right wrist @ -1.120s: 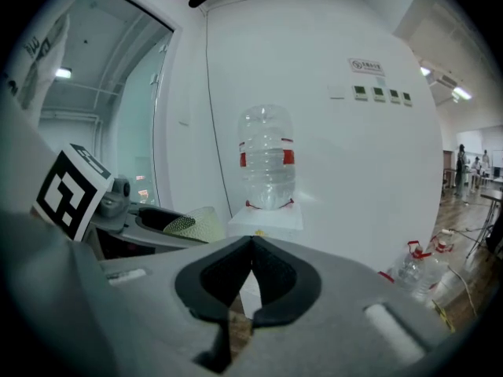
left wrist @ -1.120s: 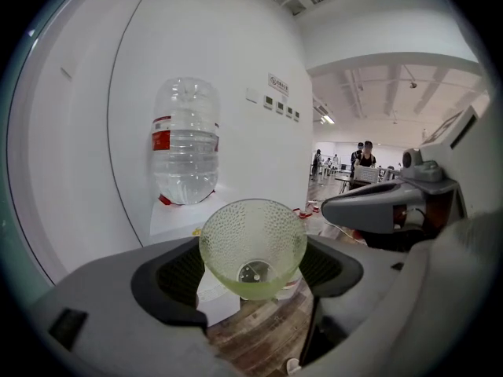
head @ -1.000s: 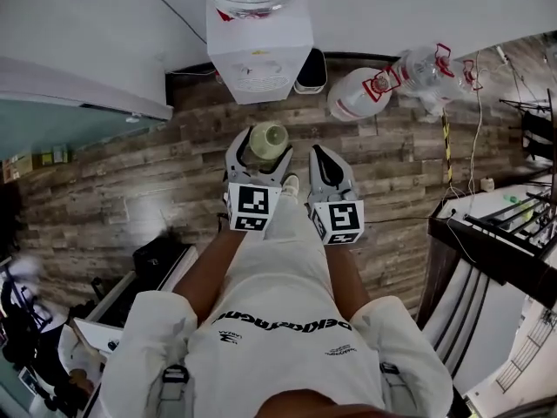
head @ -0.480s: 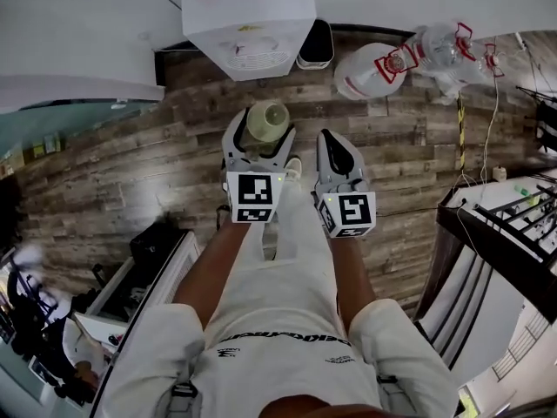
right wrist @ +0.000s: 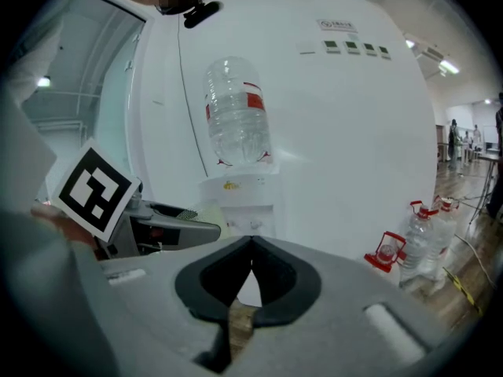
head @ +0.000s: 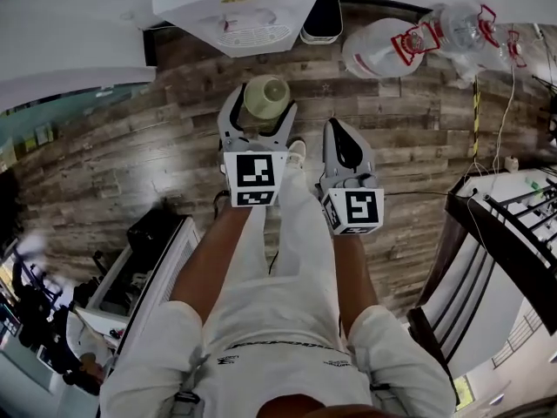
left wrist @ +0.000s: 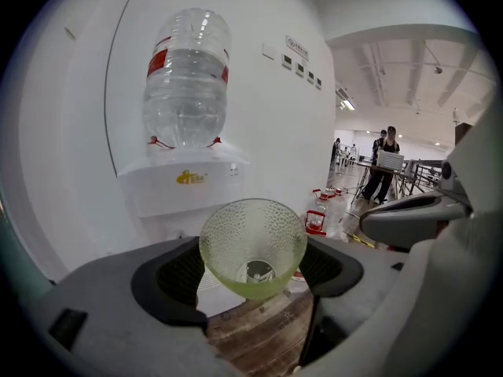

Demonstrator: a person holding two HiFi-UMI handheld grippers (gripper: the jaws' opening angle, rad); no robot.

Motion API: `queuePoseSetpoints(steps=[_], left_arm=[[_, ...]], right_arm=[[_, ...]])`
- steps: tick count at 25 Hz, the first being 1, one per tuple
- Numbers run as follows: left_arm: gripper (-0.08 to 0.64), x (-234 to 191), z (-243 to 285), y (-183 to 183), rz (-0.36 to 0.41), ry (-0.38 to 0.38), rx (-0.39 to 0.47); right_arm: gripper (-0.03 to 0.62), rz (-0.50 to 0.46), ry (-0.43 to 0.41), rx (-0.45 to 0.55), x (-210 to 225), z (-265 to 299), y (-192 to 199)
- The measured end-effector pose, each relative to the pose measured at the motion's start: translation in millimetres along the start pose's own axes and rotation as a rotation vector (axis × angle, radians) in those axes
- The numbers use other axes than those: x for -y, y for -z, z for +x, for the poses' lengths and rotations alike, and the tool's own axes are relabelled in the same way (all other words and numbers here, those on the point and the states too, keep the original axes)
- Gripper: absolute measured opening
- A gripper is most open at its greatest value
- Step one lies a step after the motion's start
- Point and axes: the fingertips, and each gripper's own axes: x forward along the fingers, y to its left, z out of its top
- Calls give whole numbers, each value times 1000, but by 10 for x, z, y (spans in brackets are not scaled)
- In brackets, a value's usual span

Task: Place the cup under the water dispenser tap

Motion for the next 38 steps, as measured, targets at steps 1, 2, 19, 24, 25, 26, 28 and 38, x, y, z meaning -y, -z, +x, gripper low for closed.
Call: queuePoseSetpoints(steps=[1,2,19,24,25,26,28,38], left_arm=[[367,-26,63,70,-4,-5,-5],[367,-54,121,146,-7,-10,-12],[367,-348,1214,801,25,-25,-38],[367,-426,1492,967,20,-40,-51],[367,-444,1543,996,23,-43,-54],[367,-462,1591,1025,25,-45,-56],[367,-493,1688,1083,27,-47,-58],[368,-641,2141,1361,40,-54,-82]], right_arm=[[-5,3,3,-1,25,34,46],[-5,4,6,-2,49,64,89],[-3,33,25,-6,314,505,572],[-3,27,16,-8,347,570,624],[-4,25,16,-9,355,579,631],[-3,24,17,-9,364,586,639],[-4,24,19,-10,384,595,661],[-3,38,25,-37,519,623,816]])
